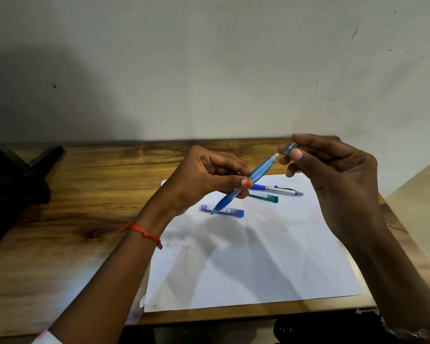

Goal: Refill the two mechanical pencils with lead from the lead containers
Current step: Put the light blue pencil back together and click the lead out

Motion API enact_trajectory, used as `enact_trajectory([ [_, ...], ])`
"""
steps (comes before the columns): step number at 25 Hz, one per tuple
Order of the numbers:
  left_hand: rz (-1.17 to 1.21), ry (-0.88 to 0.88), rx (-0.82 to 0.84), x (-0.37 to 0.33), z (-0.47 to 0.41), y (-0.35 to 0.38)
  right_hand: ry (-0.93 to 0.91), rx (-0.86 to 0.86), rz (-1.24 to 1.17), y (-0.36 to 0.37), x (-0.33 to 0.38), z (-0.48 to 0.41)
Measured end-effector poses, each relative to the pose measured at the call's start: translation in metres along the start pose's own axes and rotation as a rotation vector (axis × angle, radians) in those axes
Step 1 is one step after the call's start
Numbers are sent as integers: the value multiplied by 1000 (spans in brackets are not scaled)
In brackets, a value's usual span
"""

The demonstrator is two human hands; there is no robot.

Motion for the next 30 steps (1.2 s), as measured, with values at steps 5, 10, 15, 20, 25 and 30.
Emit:
enact_trajectory([
  [5, 4, -4, -2, 2, 0, 1, -38, -1, 51, 2, 3, 2],
  [10, 11, 0, 1, 1, 0, 1, -60, 5, 176, 7, 8, 5],
  [15, -4, 12, 17, 0, -3, 4, -81, 8, 234, 10, 10, 4],
  [20, 1, 31, -13, 0, -3, 4, -129, -11, 268, 11, 12, 5],
  [25, 61, 15, -58, 4, -3, 5, -107, 35, 234, 18, 9, 5],
  [30, 182, 3, -72, 0, -5, 14, 93, 80, 61, 28, -13, 1],
])
Point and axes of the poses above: each hand's wrist, its own z-axis away from the middle knuckle, its own y-axis out of the palm, x = y × z, the point moved 8 cm from there along -z, towards the middle knuckle, and after that the axes turned 6 degrees about y, right-handed, at the moved point
